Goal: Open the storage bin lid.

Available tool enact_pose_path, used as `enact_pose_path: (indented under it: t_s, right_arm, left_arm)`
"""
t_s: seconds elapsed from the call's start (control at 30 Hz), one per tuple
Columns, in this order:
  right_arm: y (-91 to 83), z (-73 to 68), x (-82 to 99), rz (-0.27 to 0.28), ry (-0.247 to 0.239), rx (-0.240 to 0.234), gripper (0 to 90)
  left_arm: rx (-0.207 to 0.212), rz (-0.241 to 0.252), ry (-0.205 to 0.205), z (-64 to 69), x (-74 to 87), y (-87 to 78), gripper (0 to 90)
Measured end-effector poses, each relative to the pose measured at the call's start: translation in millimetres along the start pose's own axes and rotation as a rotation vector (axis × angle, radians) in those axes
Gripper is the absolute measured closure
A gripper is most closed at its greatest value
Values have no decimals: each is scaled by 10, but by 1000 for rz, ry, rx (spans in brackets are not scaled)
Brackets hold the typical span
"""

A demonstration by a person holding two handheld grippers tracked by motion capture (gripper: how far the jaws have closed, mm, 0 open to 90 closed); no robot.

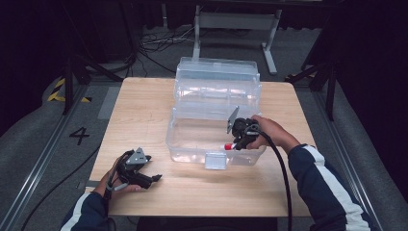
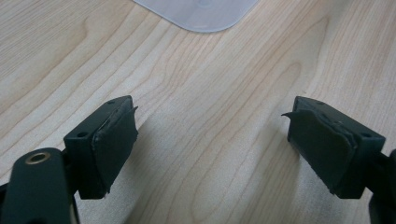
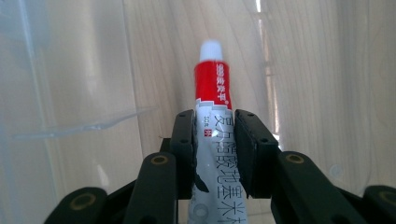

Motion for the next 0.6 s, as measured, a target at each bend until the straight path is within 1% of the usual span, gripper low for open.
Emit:
enact_pose_path:
  t_s: [0.13,0.47,0.6]
  right_arm:
    - [3,-1,5,6,16,1,703]
    - [-38,3,20,20,18,12,699]
    - [-70,-10,44,47,29,21,688]
  left_arm:
    - [0,0,0,0,0,0,158]
    - [0,0,0,0,0,0,158]
    - [0,1,0,0,0,0,158]
Point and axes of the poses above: each handheld gripper's, and its own axes: y roughly forward along the jaws, x roughly out of its underside, z roughly to its right, the point moved 1 cm from there along y, roughly forward along the jaws, and after that the axes turned 2 degrees about x, right-handed, at the moved point
